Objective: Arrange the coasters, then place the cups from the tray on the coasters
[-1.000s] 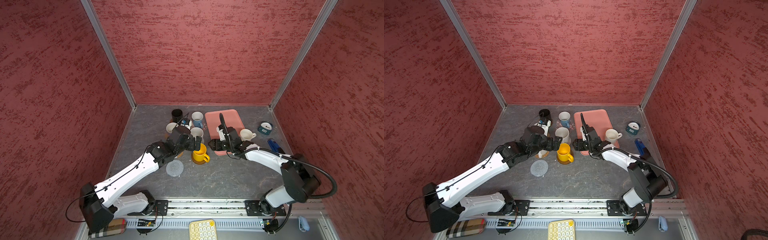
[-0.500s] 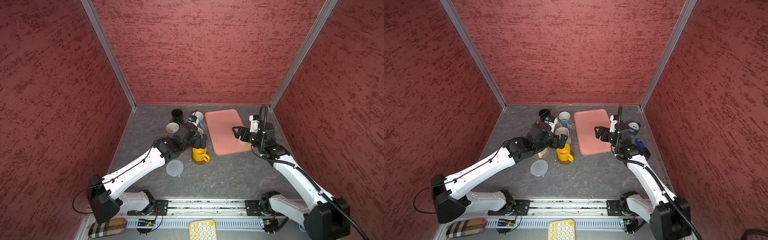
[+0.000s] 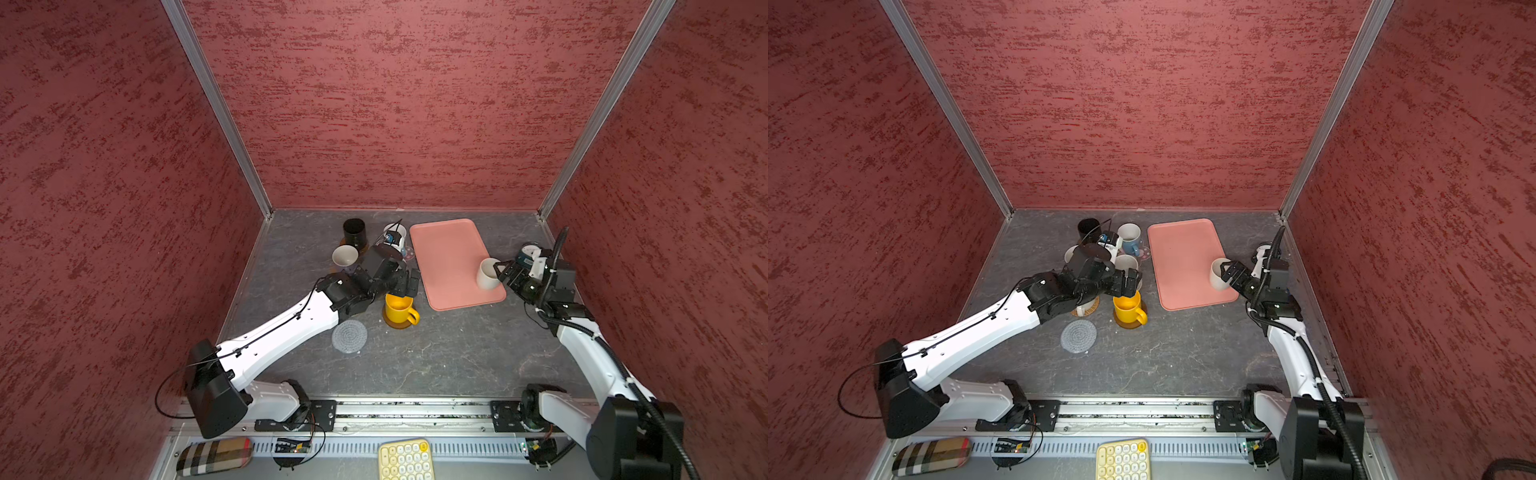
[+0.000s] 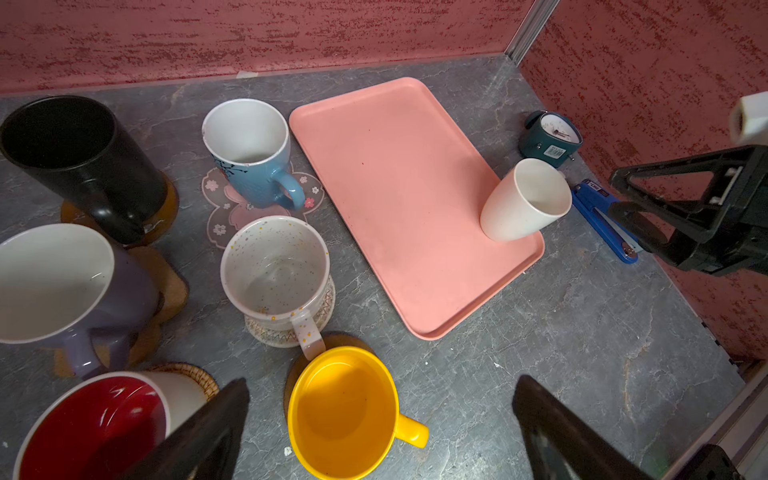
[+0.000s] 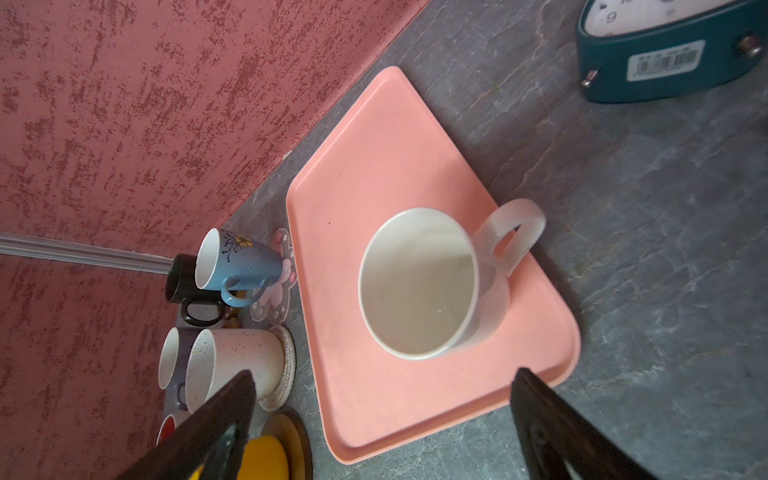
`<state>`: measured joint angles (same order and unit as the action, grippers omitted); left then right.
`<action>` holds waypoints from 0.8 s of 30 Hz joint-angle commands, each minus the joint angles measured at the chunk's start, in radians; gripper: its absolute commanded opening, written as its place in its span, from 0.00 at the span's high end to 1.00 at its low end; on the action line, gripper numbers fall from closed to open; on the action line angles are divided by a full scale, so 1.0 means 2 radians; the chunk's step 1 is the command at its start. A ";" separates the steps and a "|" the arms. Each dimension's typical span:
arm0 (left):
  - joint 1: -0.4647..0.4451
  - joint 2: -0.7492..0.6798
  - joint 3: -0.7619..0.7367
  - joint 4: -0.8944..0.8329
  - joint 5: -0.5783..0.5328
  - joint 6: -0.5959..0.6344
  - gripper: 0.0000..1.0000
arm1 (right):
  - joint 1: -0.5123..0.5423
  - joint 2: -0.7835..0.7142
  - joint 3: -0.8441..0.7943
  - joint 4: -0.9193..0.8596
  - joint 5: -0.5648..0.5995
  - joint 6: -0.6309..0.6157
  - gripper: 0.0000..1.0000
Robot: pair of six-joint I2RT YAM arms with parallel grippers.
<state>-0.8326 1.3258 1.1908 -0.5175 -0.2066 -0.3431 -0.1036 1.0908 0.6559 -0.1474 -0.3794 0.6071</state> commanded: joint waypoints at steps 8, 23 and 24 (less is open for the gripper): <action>0.001 0.004 -0.016 0.022 0.008 0.002 0.01 | -0.005 0.043 -0.010 0.062 -0.015 0.031 0.03; 0.010 0.006 -0.031 0.036 0.018 -0.001 0.00 | -0.005 0.108 -0.009 0.111 -0.056 0.038 0.03; 0.009 0.007 -0.031 0.036 0.019 -0.001 0.00 | -0.005 0.112 -0.010 0.115 -0.058 0.039 0.03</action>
<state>-0.8185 1.3258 1.1442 -0.4686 -0.1799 -0.3435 -0.1078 1.2984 0.6365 0.0219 -0.4698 0.6689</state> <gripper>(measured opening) 0.996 0.969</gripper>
